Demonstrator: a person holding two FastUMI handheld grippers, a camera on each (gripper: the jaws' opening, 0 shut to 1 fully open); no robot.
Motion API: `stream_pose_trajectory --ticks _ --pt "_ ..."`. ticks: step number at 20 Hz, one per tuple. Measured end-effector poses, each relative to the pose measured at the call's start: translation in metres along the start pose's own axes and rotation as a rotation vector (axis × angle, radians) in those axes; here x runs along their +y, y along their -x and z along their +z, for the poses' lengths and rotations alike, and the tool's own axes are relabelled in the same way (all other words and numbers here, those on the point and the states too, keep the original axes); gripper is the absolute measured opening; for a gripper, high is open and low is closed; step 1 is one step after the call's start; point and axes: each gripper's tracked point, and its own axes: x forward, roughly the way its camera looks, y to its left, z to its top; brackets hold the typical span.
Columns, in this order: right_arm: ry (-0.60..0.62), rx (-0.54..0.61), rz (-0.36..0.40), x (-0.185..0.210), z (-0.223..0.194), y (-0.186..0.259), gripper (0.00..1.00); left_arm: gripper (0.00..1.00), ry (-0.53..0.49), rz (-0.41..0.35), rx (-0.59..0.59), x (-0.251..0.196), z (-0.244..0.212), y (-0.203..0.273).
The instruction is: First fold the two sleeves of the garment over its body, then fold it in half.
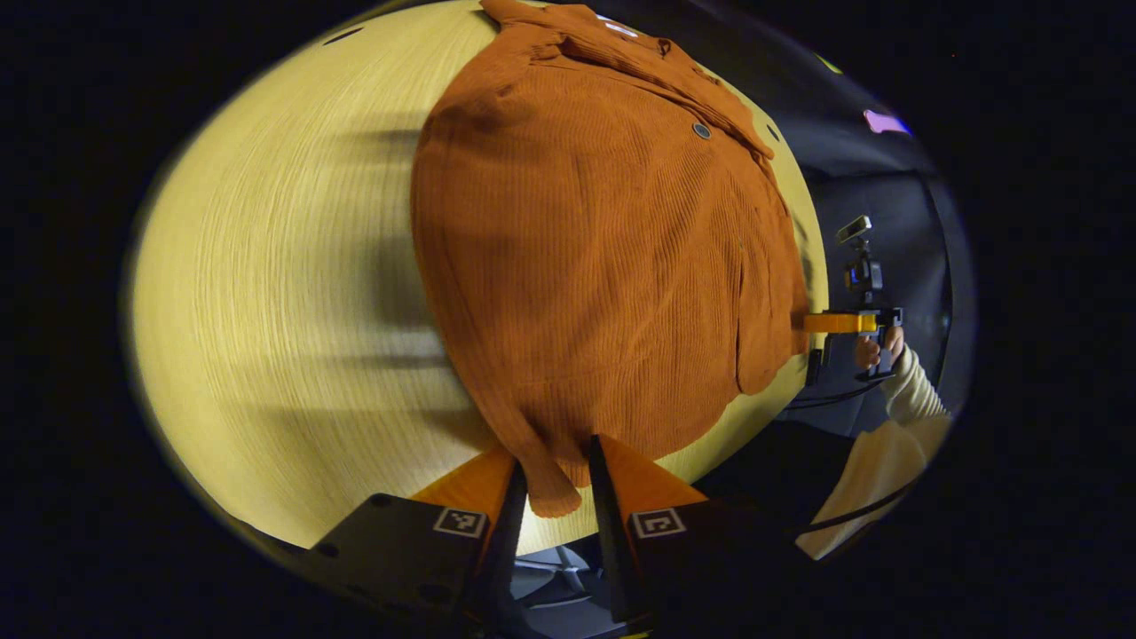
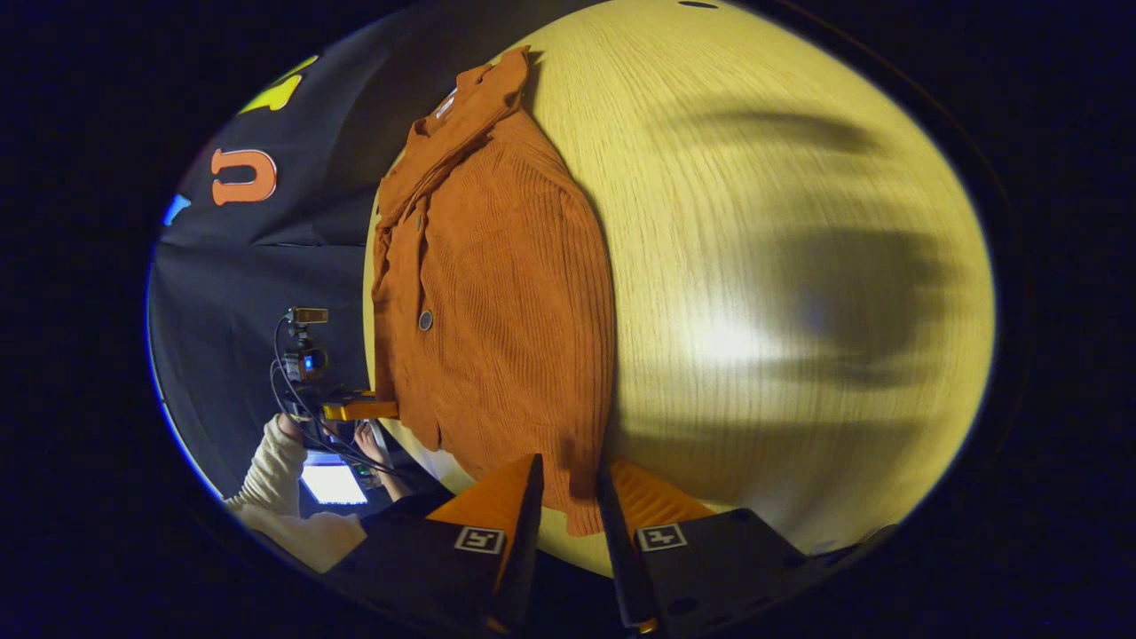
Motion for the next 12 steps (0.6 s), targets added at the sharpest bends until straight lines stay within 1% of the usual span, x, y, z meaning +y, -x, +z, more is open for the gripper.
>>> stream_pose_trajectory --ticks 1,3,4,5,7,8,9,10,11,12 --pt "-0.015 0.014 0.019 0.002 0.001 -0.002 0.3 0.37 0.031 -0.031 -0.014 0.0 0.003 0.001" --pt "-0.028 0.043 0.052 0.007 -0.004 -0.007 0.31 0.33 0.061 -0.079 -0.052 -0.016 0.007 -0.008" --pt "-0.029 0.056 0.065 0.01 -0.006 -0.011 0.3 0.33 0.067 -0.099 -0.064 -0.022 0.009 -0.011" --pt "-0.026 0.063 0.075 0.013 -0.008 -0.014 0.31 0.33 0.075 -0.114 -0.071 -0.023 0.011 -0.011" --pt "-0.029 0.064 0.088 0.019 -0.01 -0.017 0.31 0.33 0.093 -0.12 -0.077 -0.02 0.012 -0.011" --pt "-0.031 0.06 0.094 0.022 -0.011 -0.019 0.31 0.29 0.102 -0.124 -0.086 -0.017 0.014 -0.009" --pt "-0.02 0.054 0.097 0.023 -0.012 -0.021 0.31 0.2 0.109 -0.127 -0.095 -0.016 0.016 -0.009" --pt "0.007 0.044 0.093 0.024 -0.012 -0.022 0.31 0.16 0.114 -0.127 -0.107 -0.017 0.018 -0.008" --pt "0.051 0.034 0.054 0.018 -0.01 -0.026 0.31 0.13 0.106 -0.119 -0.122 -0.017 0.019 -0.011" --pt "0.054 0.022 0.05 0.016 -0.01 -0.033 0.17 0.12 0.086 -0.107 -0.133 -0.015 0.02 -0.009"
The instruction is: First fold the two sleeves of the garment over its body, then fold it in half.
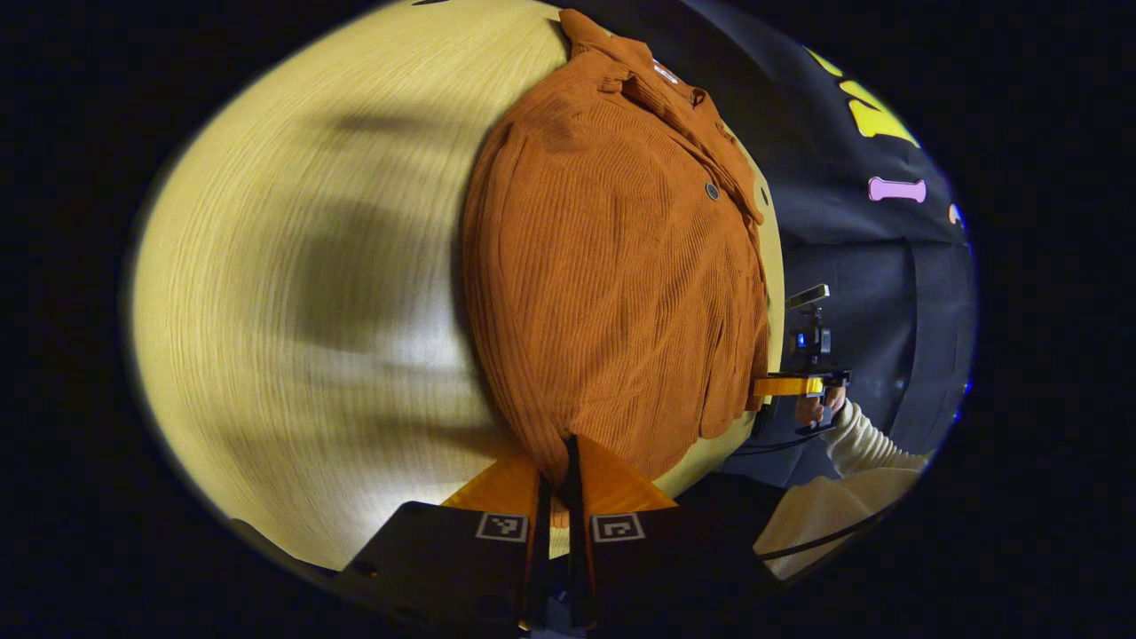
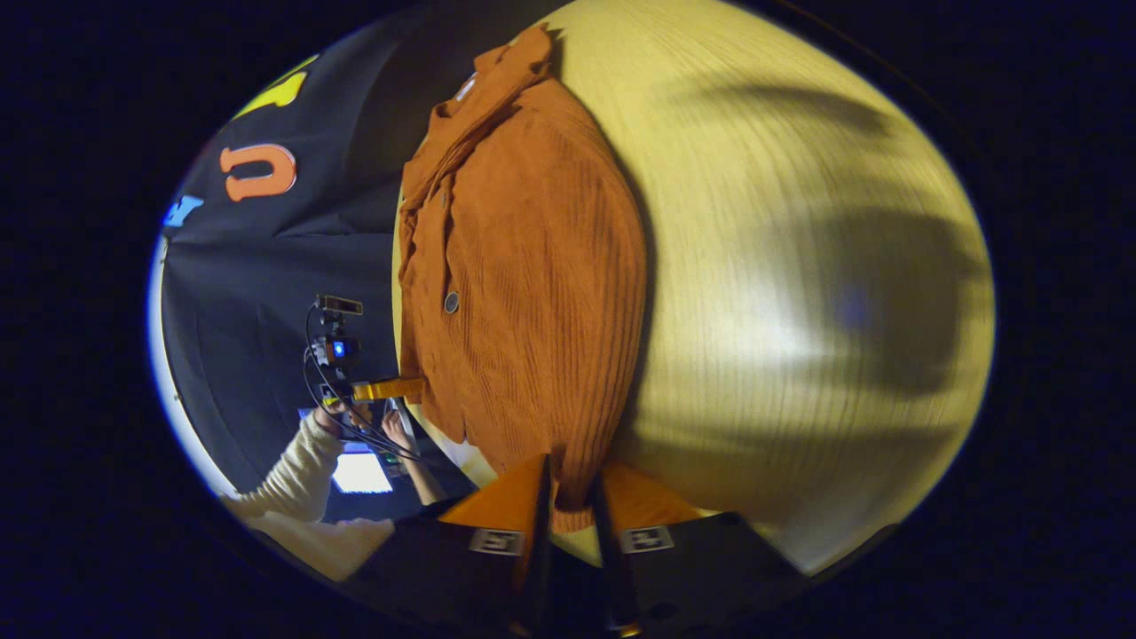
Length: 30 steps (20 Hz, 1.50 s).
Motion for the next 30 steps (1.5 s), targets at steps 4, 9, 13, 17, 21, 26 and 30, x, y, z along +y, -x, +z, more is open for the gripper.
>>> stream_pose_trajectory --ticks 4,9,13,17,21,26,30 --pt "-0.012 0.003 -0.012 -0.002 0.002 -0.003 0.06 0.05 -0.039 0.05 -0.015 0.009 -0.005 0.0" --pt "0.043 -0.033 0.02 0.012 0.002 0.006 0.0 0.04 -0.038 0.052 -0.036 0.002 -0.001 0.002" --pt "0.038 -0.051 0.079 0.028 0.006 0.017 0.0 0.03 -0.066 0.01 -0.045 -0.019 -0.002 0.011" --pt "0.047 -0.119 0.132 0.056 0.016 0.049 0.0 0.03 -0.116 -0.031 -0.072 -0.052 0.013 0.03" --pt "0.075 -0.169 0.165 0.088 0.036 0.075 0.0 0.03 -0.207 -0.045 -0.093 -0.083 0.03 0.035" --pt "0.131 -0.251 0.198 0.132 0.073 0.107 0.0 0.03 -0.318 -0.024 -0.125 -0.118 0.069 0.039" --pt "0.156 -0.32 0.198 0.155 0.114 0.127 0.0 0.03 -0.32 -0.05 -0.198 -0.153 0.111 0.053"
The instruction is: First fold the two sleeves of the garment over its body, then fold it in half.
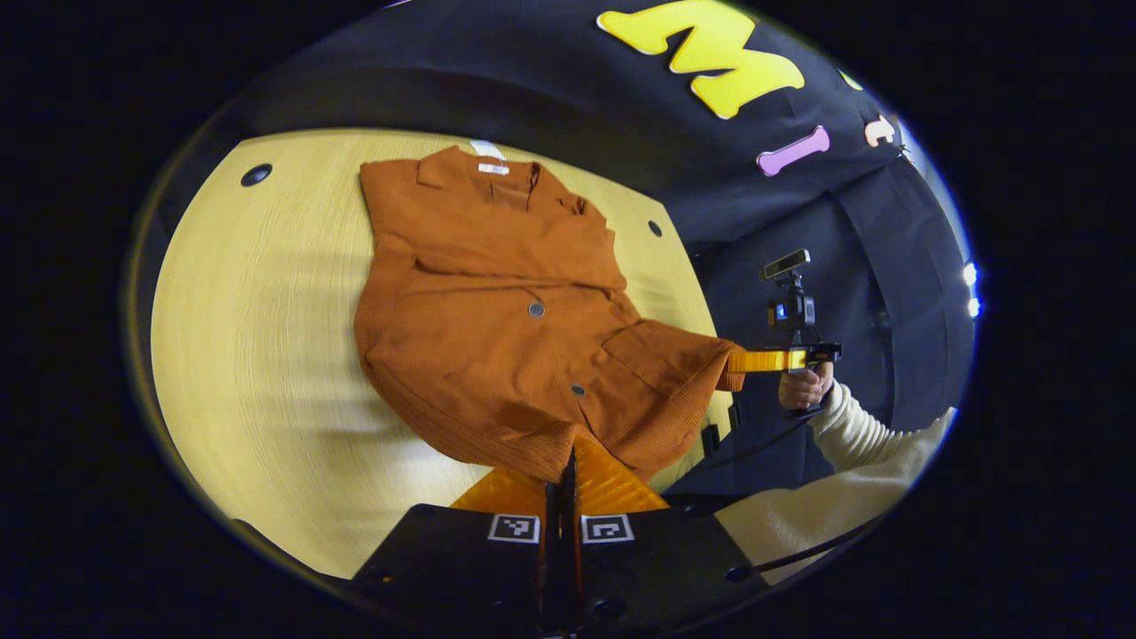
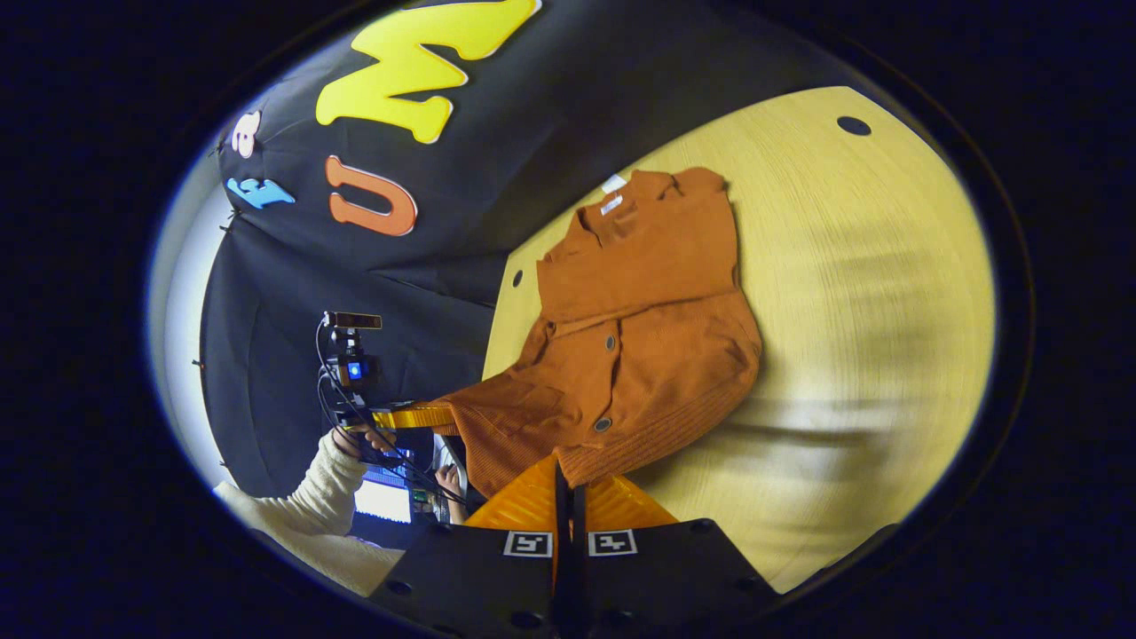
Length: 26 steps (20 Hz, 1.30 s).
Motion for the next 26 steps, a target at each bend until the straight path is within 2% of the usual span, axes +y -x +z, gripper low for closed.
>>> stream_pose_trajectory --ticks 5,9,12,14,16,17,18,20,21,23,26 --pt "0.008 -0.119 -0.01 0.023 0.085 0.002 0.0 0.03 0.037 -0.024 -0.131 0.001 0.07 0.011" --pt "-0.032 -0.202 -0.021 0.03 0.149 -0.009 0.0 0.03 0.11 -0.05 -0.228 0.027 0.12 0.009" --pt "-0.111 -0.248 -0.036 0.018 0.189 -0.024 0.0 0.03 0.206 -0.097 -0.289 0.048 0.143 -0.005" --pt "-0.15 -0.266 -0.057 0.003 0.212 -0.044 0.0 0.03 0.224 -0.091 -0.274 0.066 0.156 -0.023" --pt "-0.183 -0.277 -0.078 -0.013 0.23 -0.065 0.0 0.03 0.203 -0.039 -0.207 0.092 0.157 -0.047" --pt "-0.201 -0.285 -0.088 -0.023 0.238 -0.071 0.0 0.1 0.179 0.0 -0.156 0.11 0.149 -0.059" --pt "-0.219 -0.295 -0.086 -0.028 0.246 -0.074 0.0 0.03 0.136 0.062 -0.108 0.127 0.143 -0.065" --pt "-0.238 -0.316 -0.072 -0.035 0.259 -0.08 0.0 0.03 0.045 0.137 -0.036 0.152 0.138 -0.072" --pt "-0.238 -0.32 -0.084 -0.04 0.262 -0.083 0.0 0.03 -0.003 0.143 -0.022 0.152 0.142 -0.075" --pt "-0.252 -0.343 -0.081 -0.052 0.273 -0.092 0.0 0.03 -0.085 0.154 -0.039 0.158 0.159 -0.069" --pt "-0.309 -0.395 -0.069 -0.073 0.287 -0.093 0.0 0.03 -0.068 0.117 -0.182 0.168 0.194 -0.064"
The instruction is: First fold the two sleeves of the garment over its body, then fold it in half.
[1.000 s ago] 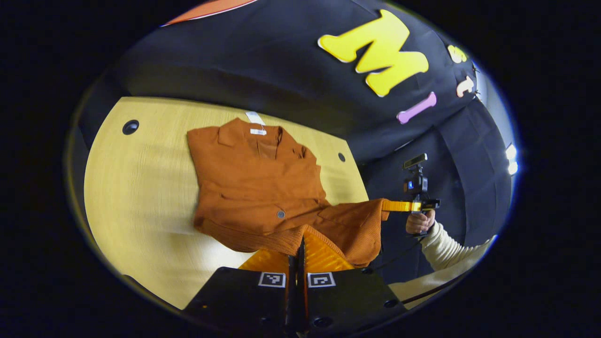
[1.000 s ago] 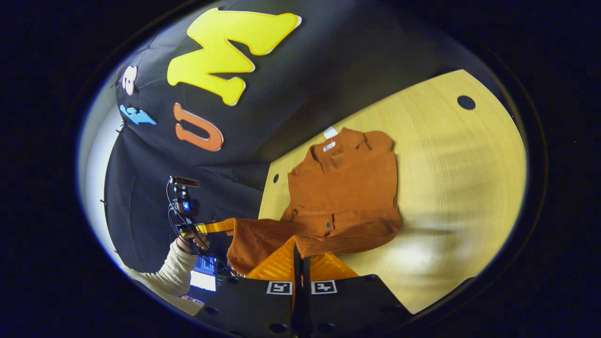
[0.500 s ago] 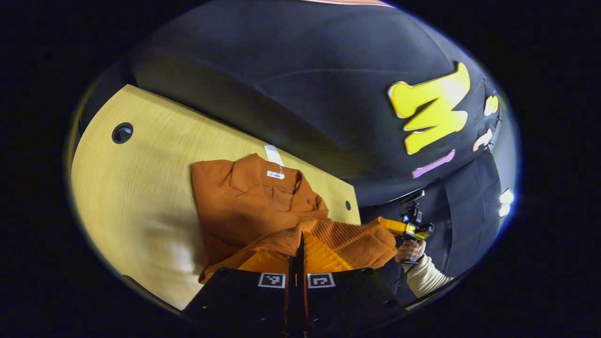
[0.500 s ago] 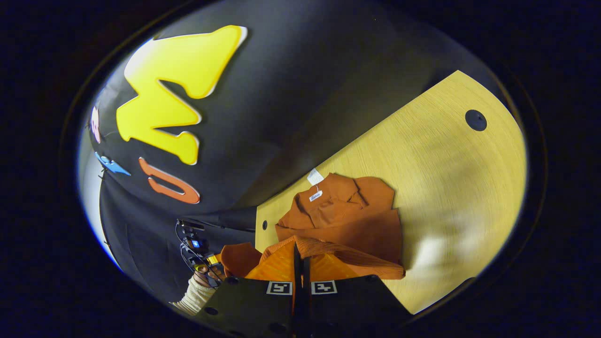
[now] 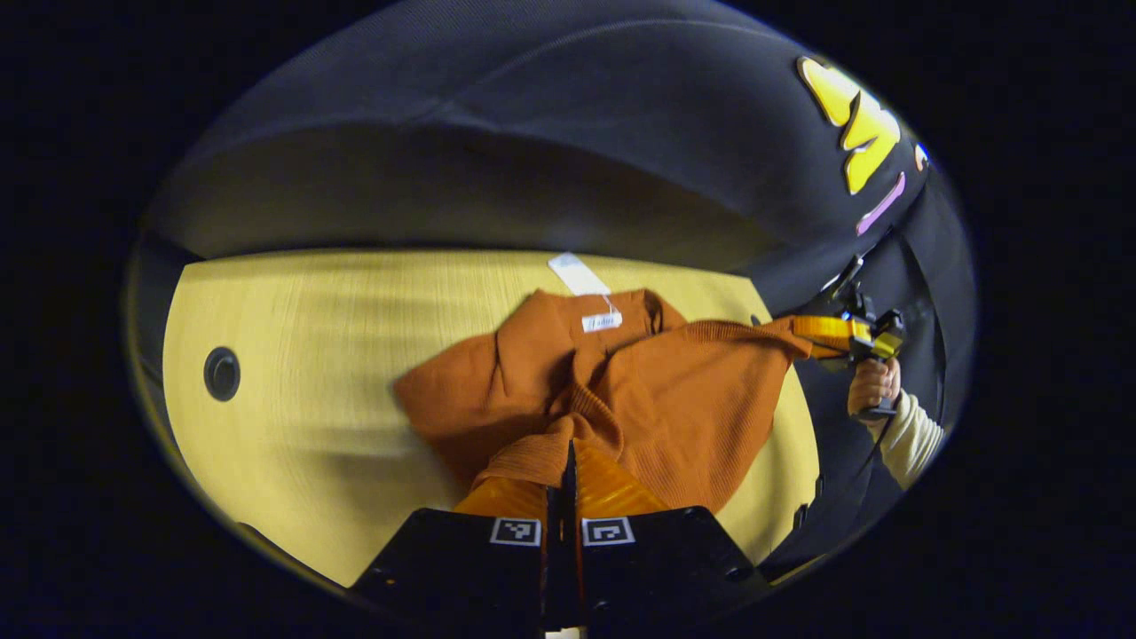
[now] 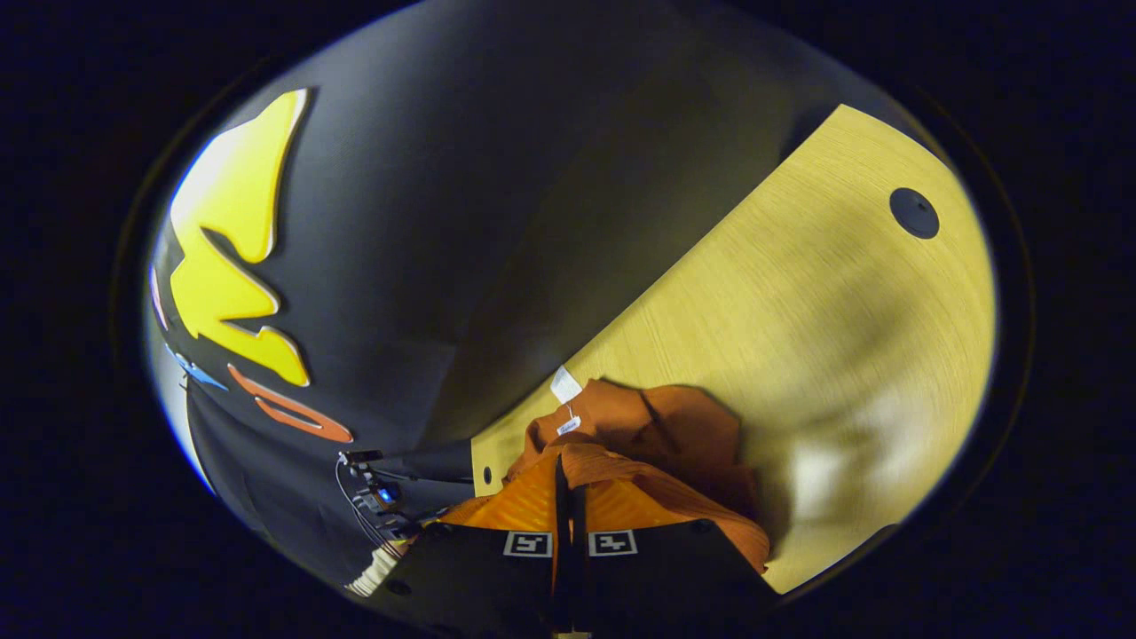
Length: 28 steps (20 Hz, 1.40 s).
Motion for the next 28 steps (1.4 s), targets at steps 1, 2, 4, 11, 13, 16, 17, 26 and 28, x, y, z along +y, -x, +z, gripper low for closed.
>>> stream_pose_trajectory --ticks 1,2,4,11,13,16,17,26,28 --pt "-0.017 -0.015 0.01 -0.004 0.006 -0.002 0.0 0.03 0.042 -0.007 -0.045 0.001 0.007 -0.003" --pt "-0.033 -0.03 0.017 -0.007 0.011 0.002 0.0 0.03 0.103 -0.016 -0.095 0.004 0.015 -0.005" --pt "-0.068 -0.062 0.015 -0.019 0.021 0.009 0.0 0.03 0.256 -0.053 -0.204 0.01 0.033 -0.007" --pt "-0.295 -0.221 0.041 -0.059 0.042 0.037 0.0 0.03 0.926 -0.193 -0.587 0.024 0.087 0.027" --pt "-0.337 -0.298 0.043 -0.065 0.042 0.046 0.03 0.04 1.05 -0.211 -0.69 0.015 0.092 0.042" --pt "-0.415 -0.436 0.057 -0.07 0.044 0.065 0.01 0.04 1.171 -0.166 -0.818 -0.004 0.091 0.067" --pt "-0.451 -0.484 0.075 -0.073 0.045 0.07 0.01 0.05 1.188 -0.15 -0.856 -0.011 0.089 0.076" --pt "-0.62 -0.616 0.135 -0.088 0.054 0.106 0.13 0.22 1.264 -0.214 -0.986 -0.01 0.106 0.1" --pt "-0.646 -0.59 0.148 -0.096 0.063 0.117 0.29 0.38 1.244 -0.203 -0.975 -0.011 0.109 0.103"
